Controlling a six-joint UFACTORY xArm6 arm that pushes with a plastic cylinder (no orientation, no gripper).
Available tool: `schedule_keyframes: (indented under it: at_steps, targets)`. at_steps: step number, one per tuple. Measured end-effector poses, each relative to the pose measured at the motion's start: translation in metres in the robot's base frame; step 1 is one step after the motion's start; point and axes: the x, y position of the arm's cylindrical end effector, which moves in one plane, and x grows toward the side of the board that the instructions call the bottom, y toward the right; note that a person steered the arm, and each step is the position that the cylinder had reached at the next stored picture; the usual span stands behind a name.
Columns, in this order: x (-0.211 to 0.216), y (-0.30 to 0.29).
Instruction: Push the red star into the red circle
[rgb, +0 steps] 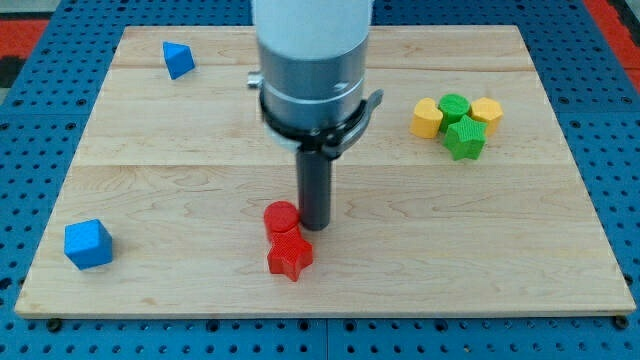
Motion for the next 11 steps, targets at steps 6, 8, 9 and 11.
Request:
schedule_keyframes:
  at_steps: [6, 8, 9, 11]
  targets:
    - [0.017, 0.040]
    - [0.061, -0.031]
    - [0.031, -0.081]
    - [-0.006, -0.017]
